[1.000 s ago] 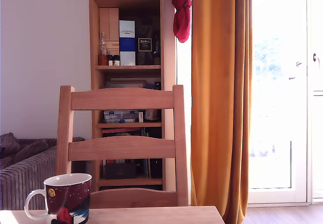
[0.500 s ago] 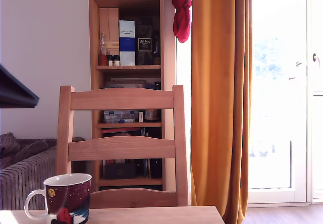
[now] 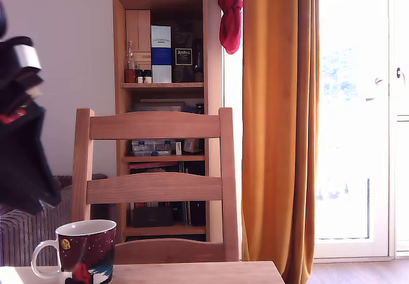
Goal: Pick the grey coffee capsule and place it inside the red coffee cup
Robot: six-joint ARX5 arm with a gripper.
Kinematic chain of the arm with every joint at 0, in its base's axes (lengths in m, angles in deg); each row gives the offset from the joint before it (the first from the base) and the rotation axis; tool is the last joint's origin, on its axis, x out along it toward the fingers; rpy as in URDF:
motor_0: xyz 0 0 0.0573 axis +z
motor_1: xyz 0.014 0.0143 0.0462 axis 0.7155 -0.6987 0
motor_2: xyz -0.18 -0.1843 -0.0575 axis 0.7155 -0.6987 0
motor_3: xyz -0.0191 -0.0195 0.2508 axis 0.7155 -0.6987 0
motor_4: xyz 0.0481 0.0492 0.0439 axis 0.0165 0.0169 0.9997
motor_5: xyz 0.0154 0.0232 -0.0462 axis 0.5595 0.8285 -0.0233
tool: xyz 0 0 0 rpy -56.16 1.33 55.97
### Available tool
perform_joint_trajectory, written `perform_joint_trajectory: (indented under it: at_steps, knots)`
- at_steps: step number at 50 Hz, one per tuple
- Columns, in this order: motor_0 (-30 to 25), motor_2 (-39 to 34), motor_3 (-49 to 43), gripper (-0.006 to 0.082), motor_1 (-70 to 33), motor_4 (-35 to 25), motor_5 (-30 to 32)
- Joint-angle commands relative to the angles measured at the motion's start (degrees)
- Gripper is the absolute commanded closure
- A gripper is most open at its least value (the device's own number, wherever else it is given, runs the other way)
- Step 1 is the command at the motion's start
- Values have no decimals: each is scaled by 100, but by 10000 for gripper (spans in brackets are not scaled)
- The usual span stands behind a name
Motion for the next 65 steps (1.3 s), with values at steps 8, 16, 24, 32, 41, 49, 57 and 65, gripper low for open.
perform_joint_trajectory:
  at_steps: [8,16,24,32,41,49,57,65]
  knots:
    - [-321,654,-146,12,-1137,455,26]
    - [-566,1093,-177,9,-1993,734,20]
    - [-754,1502,-254,8,-2634,868,-133]
    - [-887,1788,-251,8,-3082,1224,-323]
    - [-973,1930,-247,8,-3442,1224,-345]
    - [-1102,2026,-109,8,-3729,1224,-404]
    - [-1270,2096,81,8,-3901,1224,-501]
    - [-1399,2225,116,9,-4190,1384,-584]
